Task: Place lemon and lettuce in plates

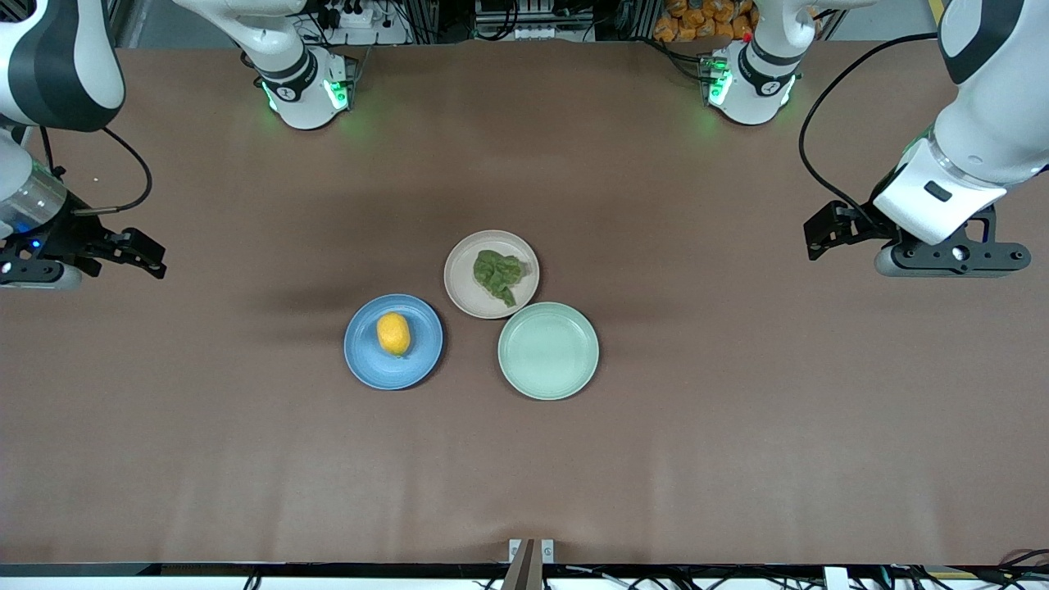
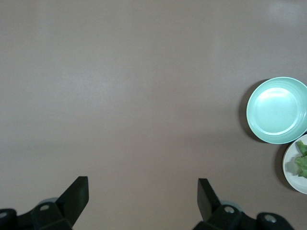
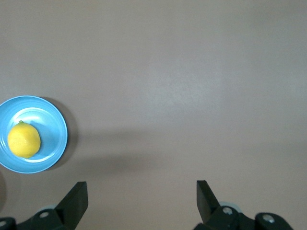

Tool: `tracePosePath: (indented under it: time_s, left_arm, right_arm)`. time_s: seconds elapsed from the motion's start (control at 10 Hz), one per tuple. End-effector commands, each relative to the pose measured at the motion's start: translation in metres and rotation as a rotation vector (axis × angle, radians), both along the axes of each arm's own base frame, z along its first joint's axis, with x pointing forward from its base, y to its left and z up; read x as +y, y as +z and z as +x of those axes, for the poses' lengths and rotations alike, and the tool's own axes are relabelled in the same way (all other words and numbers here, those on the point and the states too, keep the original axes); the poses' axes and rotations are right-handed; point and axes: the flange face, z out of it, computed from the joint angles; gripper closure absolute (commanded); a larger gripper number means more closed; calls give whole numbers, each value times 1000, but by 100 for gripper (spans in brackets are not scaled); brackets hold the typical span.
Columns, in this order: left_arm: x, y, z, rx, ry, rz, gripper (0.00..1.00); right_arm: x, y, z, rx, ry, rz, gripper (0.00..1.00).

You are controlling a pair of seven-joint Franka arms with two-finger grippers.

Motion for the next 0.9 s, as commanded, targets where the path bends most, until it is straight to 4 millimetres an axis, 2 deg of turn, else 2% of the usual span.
tracePosePath:
  time_s: [0.0,0.5,0.7,0.8]
  left_arm:
    - [3,6,-2,3,-21,18,0]
    - [3,5,-2,4,-21,18,0]
    - [3,5,-2,4,-21,18,0]
    - [2,4,-2,6,-23,18,0]
  right_arm:
    - [-3,33,3,10,0,-11,0]
    - [-2,110,-4,-11,-9,-11,0]
    - [-1,128,-5,-31,-12,-15,0]
    - [0,130,-6,-32,-19,-20,0]
